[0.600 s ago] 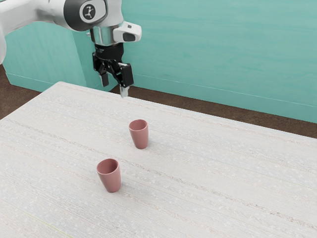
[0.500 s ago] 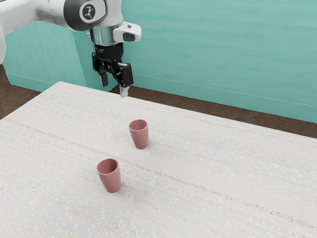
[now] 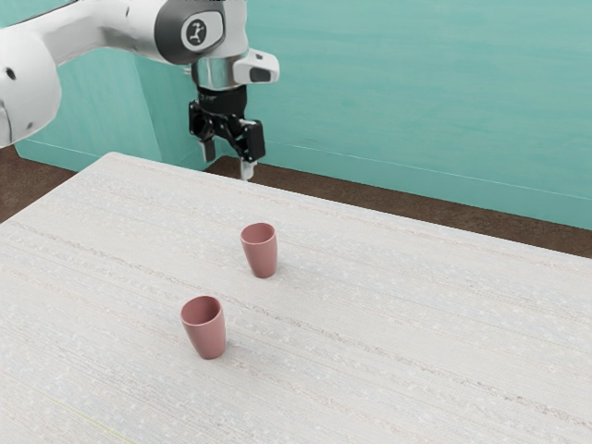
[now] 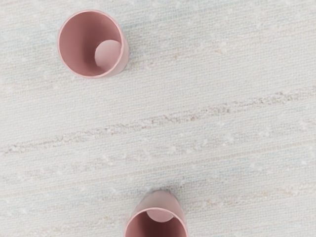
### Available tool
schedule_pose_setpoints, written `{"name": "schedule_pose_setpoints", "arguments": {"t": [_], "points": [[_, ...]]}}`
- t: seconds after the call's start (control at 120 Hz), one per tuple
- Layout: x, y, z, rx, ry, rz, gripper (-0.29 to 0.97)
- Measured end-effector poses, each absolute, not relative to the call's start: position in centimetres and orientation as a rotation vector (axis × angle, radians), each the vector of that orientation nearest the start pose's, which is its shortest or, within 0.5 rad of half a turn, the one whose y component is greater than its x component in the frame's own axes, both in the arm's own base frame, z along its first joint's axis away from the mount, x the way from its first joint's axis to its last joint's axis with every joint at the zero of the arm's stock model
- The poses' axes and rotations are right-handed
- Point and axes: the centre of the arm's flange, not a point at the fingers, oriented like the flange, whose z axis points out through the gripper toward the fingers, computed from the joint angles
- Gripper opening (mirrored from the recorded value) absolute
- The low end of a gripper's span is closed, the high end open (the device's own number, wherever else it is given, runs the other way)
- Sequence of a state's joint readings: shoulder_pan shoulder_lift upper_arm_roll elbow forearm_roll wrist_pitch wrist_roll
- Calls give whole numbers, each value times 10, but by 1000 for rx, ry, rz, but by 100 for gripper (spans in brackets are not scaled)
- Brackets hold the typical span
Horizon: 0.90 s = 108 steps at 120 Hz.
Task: Place the left cup onto the right cup
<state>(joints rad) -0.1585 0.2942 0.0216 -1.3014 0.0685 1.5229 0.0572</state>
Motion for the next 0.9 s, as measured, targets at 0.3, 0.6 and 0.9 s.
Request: {"name": "schedule_pose_setpoints", "arguments": {"t": [0.3, 0.6, 0.9], "points": [[672, -81, 553, -3045, 256, 76, 68], [708, -47, 497, -3049, 164, 111, 68], [721, -45, 453, -3048, 153, 147, 68]]}}
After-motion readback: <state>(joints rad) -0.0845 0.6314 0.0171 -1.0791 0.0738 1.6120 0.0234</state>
